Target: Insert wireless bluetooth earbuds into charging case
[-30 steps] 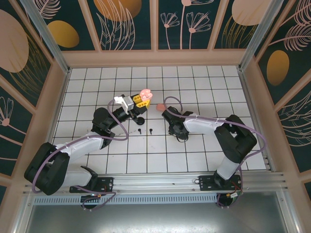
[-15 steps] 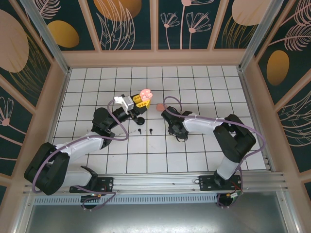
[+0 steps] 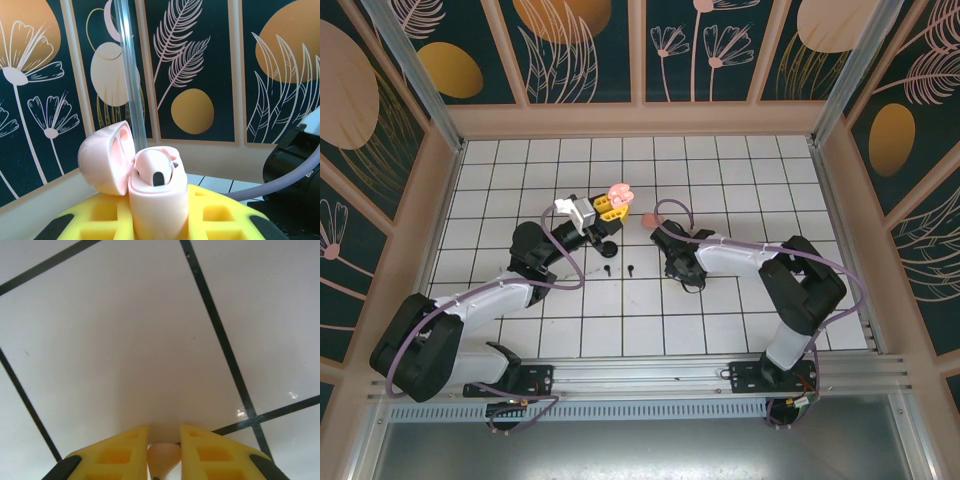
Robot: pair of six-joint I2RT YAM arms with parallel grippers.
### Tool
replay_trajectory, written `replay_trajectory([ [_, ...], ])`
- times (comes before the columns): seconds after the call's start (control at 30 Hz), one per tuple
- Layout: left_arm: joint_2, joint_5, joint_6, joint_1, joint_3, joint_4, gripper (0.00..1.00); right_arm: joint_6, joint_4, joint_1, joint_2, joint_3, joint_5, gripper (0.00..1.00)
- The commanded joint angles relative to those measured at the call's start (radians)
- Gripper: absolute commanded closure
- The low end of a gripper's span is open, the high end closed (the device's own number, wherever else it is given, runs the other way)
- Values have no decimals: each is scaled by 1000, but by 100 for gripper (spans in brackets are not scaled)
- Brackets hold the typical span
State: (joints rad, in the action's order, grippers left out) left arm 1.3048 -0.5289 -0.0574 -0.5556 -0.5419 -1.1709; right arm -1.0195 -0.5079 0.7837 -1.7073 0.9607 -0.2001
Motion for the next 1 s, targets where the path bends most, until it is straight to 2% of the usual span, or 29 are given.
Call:
replay_trajectory([
  [0.0,-12,5,-13,-4,2,-38,100,7,35,17,43,17,17,80],
  [0.47,-29,-7,6,-4,0,6,100,83,10,18,301,71,-85,81],
  [0.7,-26,-23,33,-4,-10,36,100,247,39,14,429,198,-115,80],
  [0.97,1,-42,71,-4,-57,82,100,473,84,12,457,412,-90,80],
])
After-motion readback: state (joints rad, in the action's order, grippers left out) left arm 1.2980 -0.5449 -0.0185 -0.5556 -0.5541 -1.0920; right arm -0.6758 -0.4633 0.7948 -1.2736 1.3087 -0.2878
